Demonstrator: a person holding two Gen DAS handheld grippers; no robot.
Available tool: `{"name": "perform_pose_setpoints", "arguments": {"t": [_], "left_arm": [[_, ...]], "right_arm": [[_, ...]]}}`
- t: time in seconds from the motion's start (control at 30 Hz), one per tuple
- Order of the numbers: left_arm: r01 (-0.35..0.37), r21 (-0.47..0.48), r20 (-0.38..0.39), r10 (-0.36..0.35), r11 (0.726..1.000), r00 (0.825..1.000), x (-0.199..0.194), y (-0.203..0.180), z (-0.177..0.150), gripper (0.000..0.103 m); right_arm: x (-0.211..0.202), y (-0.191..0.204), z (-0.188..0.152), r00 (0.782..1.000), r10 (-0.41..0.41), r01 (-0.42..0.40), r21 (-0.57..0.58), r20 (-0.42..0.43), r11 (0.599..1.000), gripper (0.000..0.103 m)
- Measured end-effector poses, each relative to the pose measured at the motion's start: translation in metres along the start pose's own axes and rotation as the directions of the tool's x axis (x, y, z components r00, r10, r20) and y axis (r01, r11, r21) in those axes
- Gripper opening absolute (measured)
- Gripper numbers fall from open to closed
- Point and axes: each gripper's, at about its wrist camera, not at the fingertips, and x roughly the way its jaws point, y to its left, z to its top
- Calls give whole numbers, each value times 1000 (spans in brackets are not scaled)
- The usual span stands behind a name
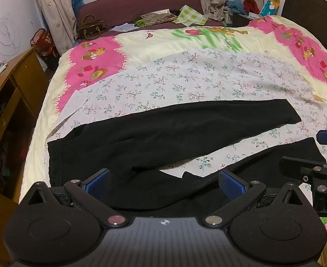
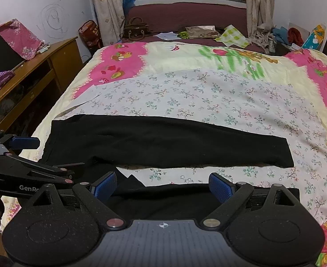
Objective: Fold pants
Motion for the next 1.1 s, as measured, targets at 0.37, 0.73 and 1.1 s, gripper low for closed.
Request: {"name": "perform_pose_setpoints", "arguments": {"t": [0.37, 0.73, 1.1], "left_arm": [[7, -3, -22, -7, 1000, 1000, 7, -2, 1, 103], [13, -11, -37, -13, 1000, 999, 14, 0, 4, 103], [24, -6, -44, -24, 1000, 999, 16, -2, 4, 103]], "right_arm": [[5, 1, 2, 1000, 14, -14, -5, -20, 1000, 77], [10, 1, 3, 999, 22, -22, -15, -37, 1000, 77], [13, 2, 3, 999, 23, -24, -16, -49, 1000, 76]]}}
